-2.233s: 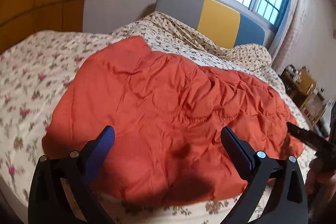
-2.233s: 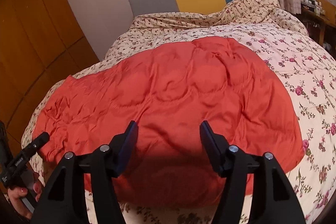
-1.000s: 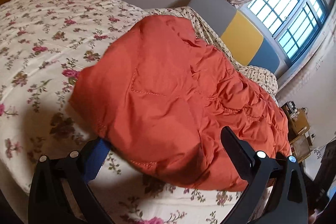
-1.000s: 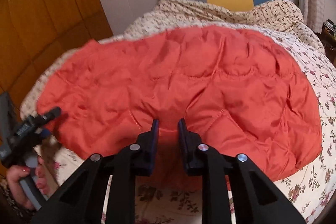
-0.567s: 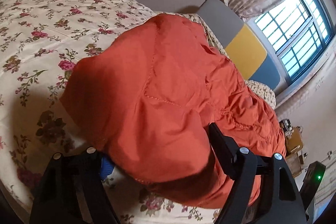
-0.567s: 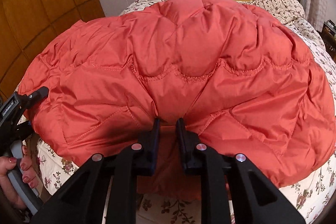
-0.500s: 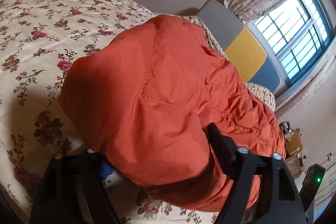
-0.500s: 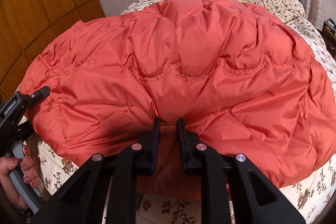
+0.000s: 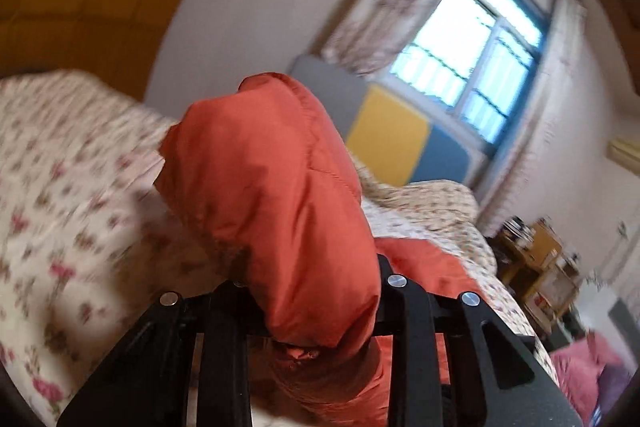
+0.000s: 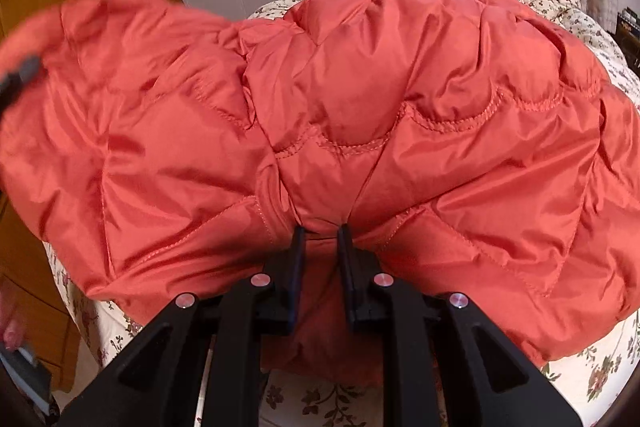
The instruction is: Fold large clothes
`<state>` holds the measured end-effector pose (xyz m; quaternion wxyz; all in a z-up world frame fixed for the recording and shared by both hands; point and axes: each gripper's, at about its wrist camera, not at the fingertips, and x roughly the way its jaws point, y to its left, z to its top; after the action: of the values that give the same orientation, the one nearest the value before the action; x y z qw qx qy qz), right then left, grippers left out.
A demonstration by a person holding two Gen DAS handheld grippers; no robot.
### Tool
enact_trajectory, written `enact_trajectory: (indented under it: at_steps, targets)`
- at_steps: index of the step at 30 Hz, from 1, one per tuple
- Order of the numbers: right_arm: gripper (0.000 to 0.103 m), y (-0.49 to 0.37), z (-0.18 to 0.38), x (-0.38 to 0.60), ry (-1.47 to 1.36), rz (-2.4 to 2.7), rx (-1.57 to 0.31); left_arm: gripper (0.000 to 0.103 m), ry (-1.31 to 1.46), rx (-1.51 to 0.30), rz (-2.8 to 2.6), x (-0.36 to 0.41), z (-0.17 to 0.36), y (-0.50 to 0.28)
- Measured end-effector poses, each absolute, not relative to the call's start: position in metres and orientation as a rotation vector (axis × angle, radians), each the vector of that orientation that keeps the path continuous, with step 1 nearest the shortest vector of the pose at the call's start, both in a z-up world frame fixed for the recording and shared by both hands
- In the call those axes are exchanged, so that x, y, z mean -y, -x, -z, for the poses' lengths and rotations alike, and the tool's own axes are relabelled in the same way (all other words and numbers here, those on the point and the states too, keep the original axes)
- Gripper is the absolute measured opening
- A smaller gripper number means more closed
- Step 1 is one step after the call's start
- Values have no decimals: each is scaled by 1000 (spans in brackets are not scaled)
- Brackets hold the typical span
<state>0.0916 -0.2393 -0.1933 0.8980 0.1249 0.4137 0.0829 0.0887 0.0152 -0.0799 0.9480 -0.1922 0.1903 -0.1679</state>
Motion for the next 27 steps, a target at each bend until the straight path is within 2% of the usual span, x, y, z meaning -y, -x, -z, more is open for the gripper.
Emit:
enact_trajectory:
  at_steps: [5, 9, 17, 27]
  targets:
    - [19, -83, 181, 270, -415, -213, -815, 28, 258, -328, 426, 23, 58, -80]
    - [21, -56, 158, 299, -361, -120, -717, 28, 169, -304, 460, 49, 51, -73]
    - [18, -22, 165, 376, -348, 159, -772, 28, 43, -273, 545, 87, 51, -64]
    - [21, -1, 164, 423, -406, 123, -756, 28, -64, -293, 676, 144, 66, -59]
